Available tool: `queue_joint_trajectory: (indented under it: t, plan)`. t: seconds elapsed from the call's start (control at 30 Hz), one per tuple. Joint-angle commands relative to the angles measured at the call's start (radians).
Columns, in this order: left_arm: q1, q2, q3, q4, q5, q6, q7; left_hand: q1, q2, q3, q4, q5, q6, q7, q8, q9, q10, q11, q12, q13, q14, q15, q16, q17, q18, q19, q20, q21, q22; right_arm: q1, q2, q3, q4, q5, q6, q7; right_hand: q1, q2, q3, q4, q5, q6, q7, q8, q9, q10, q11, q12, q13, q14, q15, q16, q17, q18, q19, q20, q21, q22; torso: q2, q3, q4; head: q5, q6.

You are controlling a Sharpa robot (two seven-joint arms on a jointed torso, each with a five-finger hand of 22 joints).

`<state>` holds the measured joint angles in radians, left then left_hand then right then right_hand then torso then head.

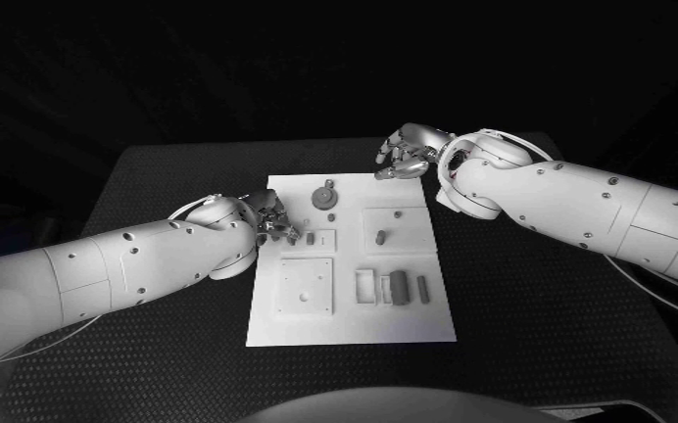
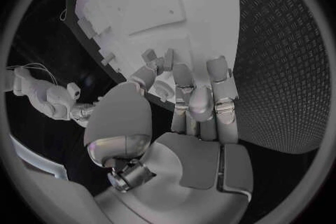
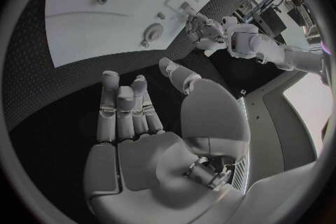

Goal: Assemble the parts on the task board

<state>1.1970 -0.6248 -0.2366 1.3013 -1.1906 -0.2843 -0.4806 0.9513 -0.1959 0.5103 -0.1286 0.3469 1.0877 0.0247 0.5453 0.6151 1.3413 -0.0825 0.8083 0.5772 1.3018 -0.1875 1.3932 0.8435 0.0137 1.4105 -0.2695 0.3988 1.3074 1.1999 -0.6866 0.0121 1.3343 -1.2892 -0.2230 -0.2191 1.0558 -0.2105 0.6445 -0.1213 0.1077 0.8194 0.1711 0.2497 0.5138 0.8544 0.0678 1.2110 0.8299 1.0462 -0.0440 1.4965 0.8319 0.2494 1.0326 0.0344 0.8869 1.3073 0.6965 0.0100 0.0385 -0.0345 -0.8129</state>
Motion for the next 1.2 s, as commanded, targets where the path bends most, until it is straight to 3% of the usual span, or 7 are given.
queue_joint_trajectory:
  t: [0.03,0.23,0.63,1.2]
  plan:
    - [-0.001,0.001,0.000,0.001,0.024,0.000,0.012,-0.030,-0.032,-0.005,0.023,-0.028,-0.010,-0.001,-0.002,-0.002,-0.007,-0.001,0.006,-0.002,-0.003,-0.004,-0.007,-0.002,-0.005,0.001,-0.005,-0.008,0.017,-0.001,0.000,0.000,0.000,0.000,0.010,0.002,-0.005,0.004,0.001,0.004,-0.003,-0.002,0.007,0.005,-0.001,-0.010,-0.001,0.003,-0.002,-0.006,0.004,0.004,-0.001,0.012,0.000,-0.004,-0.006,0.016,0.000,0.0000,0.0001,0.000,-0.001]
    - [-0.001,-0.001,0.000,0.000,0.024,-0.003,0.014,-0.042,-0.049,-0.003,0.048,-0.063,-0.014,-0.001,0.000,-0.003,-0.010,-0.002,0.009,-0.003,-0.003,-0.004,-0.008,-0.001,-0.004,0.001,-0.005,-0.012,0.017,-0.001,0.000,0.000,0.000,0.000,0.011,0.002,-0.005,0.004,0.001,0.004,-0.003,-0.003,0.007,0.005,-0.002,-0.010,0.000,0.003,-0.002,-0.006,0.004,0.004,-0.002,0.012,0.000,-0.004,-0.006,0.016,0.000,0.0000,0.0002,-0.001,-0.001]
    - [-0.001,-0.005,0.000,0.000,0.024,0.002,0.013,-0.048,-0.054,-0.004,0.058,-0.069,-0.015,-0.001,0.001,-0.003,-0.012,-0.002,0.010,-0.003,-0.004,-0.004,-0.008,-0.001,-0.004,0.001,-0.006,-0.013,0.018,-0.002,-0.001,0.000,0.000,0.000,0.012,0.002,-0.004,0.004,0.002,0.004,-0.003,-0.003,0.007,0.005,-0.002,-0.010,0.000,0.003,-0.002,-0.006,0.004,0.004,-0.002,0.012,0.000,-0.004,-0.006,0.016,0.000,-0.0001,0.0005,-0.001,-0.001]
    - [-0.001,-0.021,0.001,0.013,0.051,0.017,0.018,-0.055,-0.040,-0.005,0.079,-0.068,0.003,-0.006,0.010,-0.001,-0.002,-0.004,0.019,-0.002,0.000,-0.006,0.000,0.003,-0.005,0.006,-0.005,-0.009,0.021,-0.004,-0.002,0.000,0.000,0.000,0.013,0.003,-0.004,0.004,0.002,0.004,-0.003,-0.004,0.007,0.005,-0.003,-0.010,0.000,0.004,-0.002,-0.006,0.004,0.004,-0.002,0.012,0.000,-0.004,-0.006,0.016,0.000,-0.0003,0.0006,-0.001,-0.001]
